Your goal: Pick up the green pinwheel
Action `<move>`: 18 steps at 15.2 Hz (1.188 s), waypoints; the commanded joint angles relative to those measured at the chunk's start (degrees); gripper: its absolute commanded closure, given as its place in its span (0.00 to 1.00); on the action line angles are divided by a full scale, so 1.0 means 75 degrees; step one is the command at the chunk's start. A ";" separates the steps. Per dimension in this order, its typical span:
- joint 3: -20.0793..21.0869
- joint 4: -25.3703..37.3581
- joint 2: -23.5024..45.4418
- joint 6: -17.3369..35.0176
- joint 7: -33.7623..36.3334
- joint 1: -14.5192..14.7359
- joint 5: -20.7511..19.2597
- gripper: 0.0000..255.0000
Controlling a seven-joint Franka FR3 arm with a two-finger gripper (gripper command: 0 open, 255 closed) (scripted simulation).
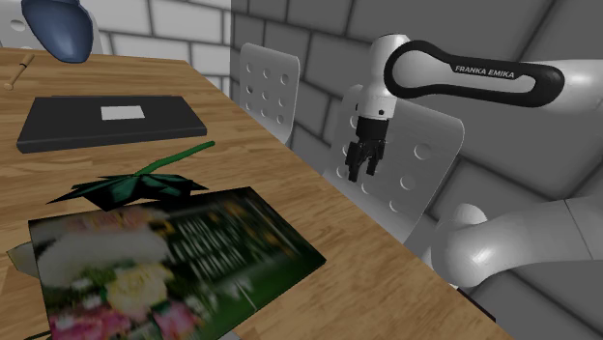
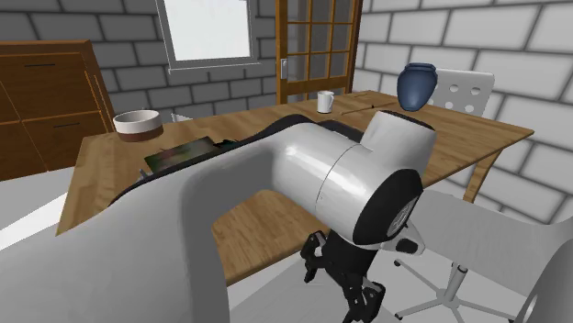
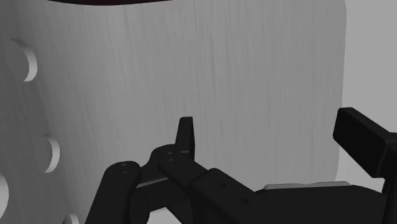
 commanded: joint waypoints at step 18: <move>0.3193 0.2678 0.1918 0.0270 0.6210 -0.0257 0.1970 0.00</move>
